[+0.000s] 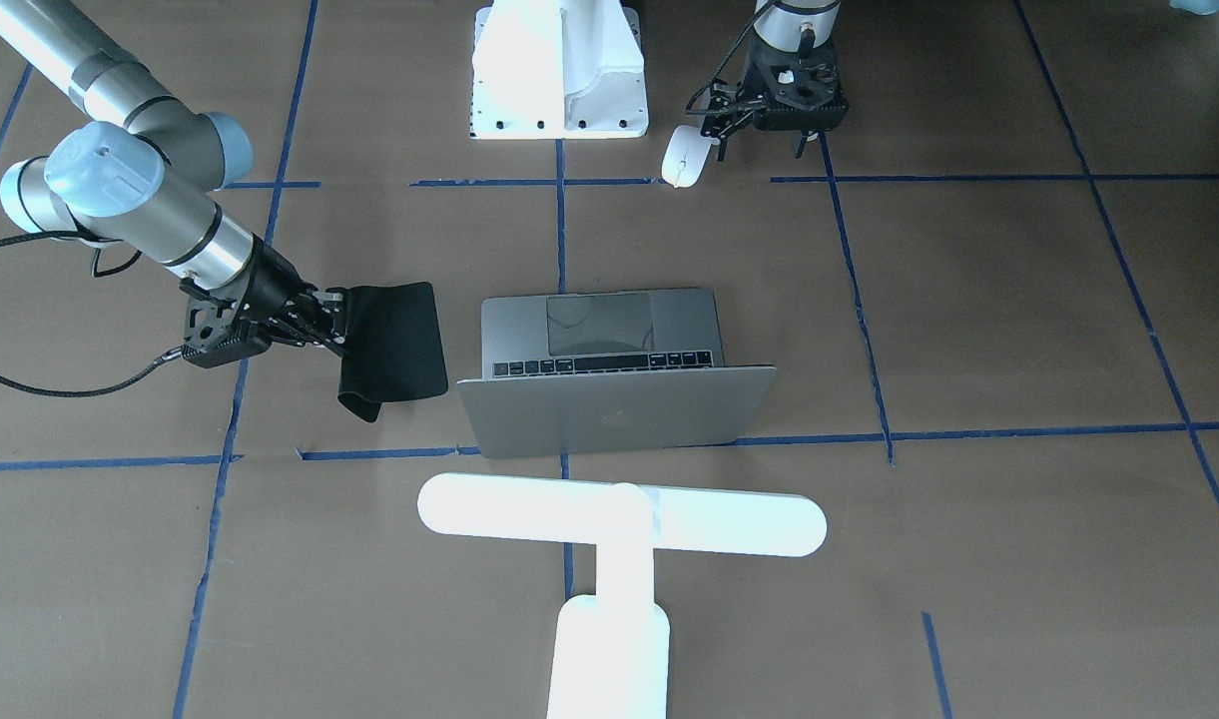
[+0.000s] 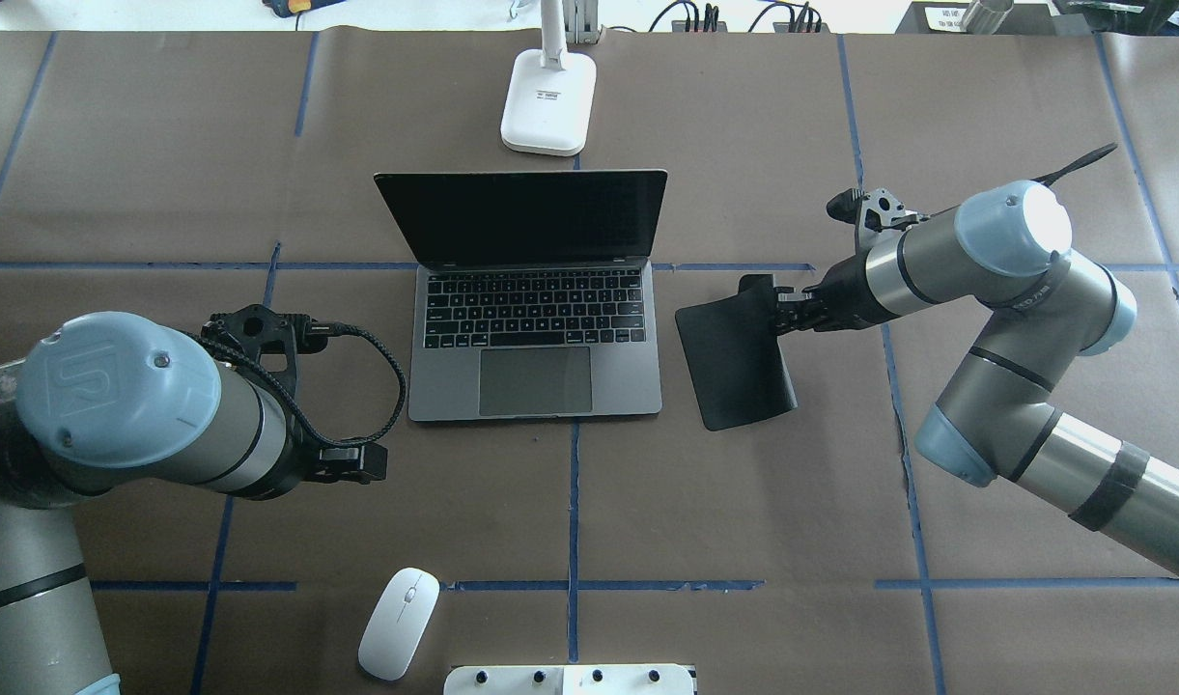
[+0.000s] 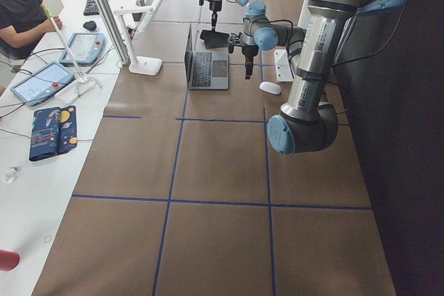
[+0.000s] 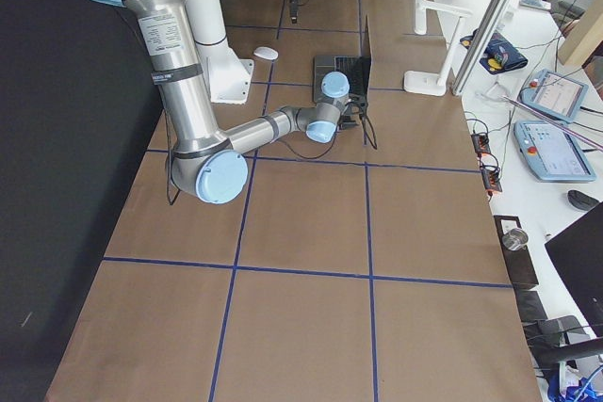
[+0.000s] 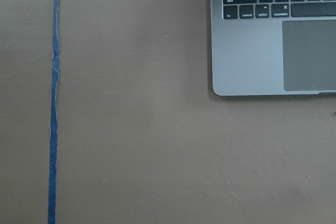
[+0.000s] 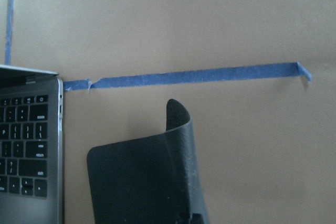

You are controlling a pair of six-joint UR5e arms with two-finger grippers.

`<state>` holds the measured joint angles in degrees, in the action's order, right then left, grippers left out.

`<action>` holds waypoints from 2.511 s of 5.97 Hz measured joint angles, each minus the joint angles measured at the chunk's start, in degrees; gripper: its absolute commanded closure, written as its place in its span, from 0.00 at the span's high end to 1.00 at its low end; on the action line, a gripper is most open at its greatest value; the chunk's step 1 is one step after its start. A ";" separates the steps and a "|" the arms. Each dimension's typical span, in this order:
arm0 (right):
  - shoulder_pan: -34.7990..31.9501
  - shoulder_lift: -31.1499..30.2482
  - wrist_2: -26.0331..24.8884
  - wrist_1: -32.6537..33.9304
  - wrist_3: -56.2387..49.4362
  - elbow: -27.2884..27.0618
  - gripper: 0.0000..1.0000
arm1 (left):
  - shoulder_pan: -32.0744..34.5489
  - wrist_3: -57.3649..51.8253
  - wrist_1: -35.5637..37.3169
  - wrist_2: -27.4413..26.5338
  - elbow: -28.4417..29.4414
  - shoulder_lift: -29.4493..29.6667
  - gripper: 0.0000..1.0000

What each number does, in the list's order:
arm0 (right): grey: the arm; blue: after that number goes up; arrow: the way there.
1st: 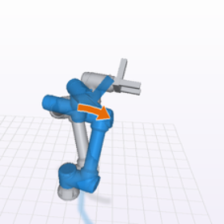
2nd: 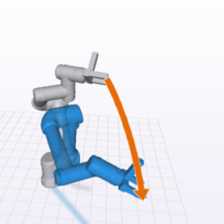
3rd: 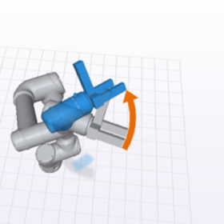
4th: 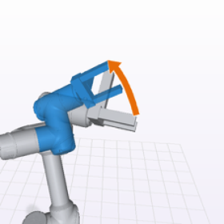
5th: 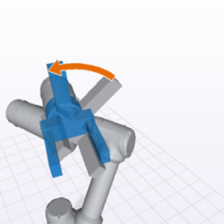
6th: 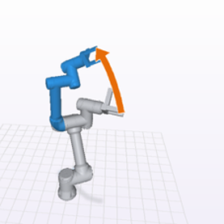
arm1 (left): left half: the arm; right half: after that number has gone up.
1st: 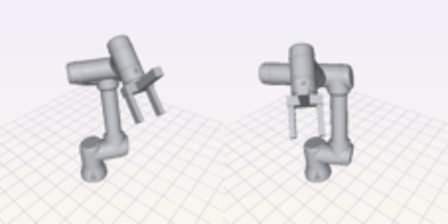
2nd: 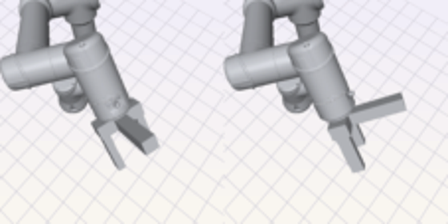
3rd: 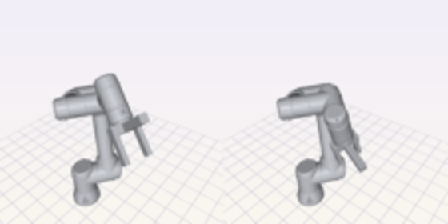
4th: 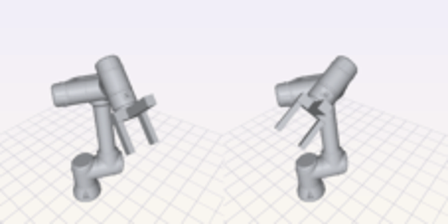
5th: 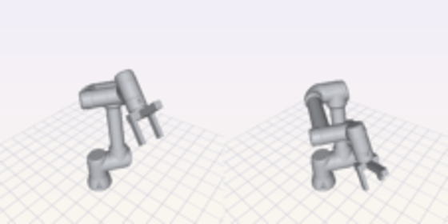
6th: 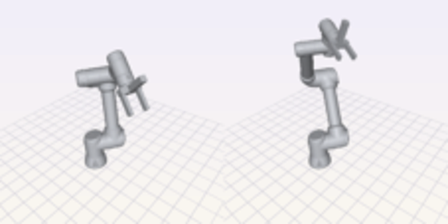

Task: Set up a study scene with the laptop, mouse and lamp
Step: 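Grasp the black mouse pad with the right gripper and carry it beside the laptop, then release the pad and raise the right gripper while the left reaches for the mouse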

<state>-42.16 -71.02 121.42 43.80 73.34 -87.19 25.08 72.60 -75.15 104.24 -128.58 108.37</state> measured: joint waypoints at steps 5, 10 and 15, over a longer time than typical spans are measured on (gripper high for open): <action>-0.23 -0.64 1.24 0.09 3.27 0.30 0.99 | -0.03 0.07 0.04 0.00 0.21 -0.07 1.00; -4.25 -0.58 4.86 1.01 5.95 -0.90 1.00 | -1.93 -0.09 -0.81 -0.08 0.71 -1.15 1.00; -12.51 -0.87 6.78 15.81 -13.54 -2.29 1.00 | -15.79 3.59 -12.77 -4.01 7.93 -2.97 1.00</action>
<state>-54.68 -71.89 128.21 59.62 59.80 -89.48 9.29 76.19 -87.92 100.22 -120.65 105.41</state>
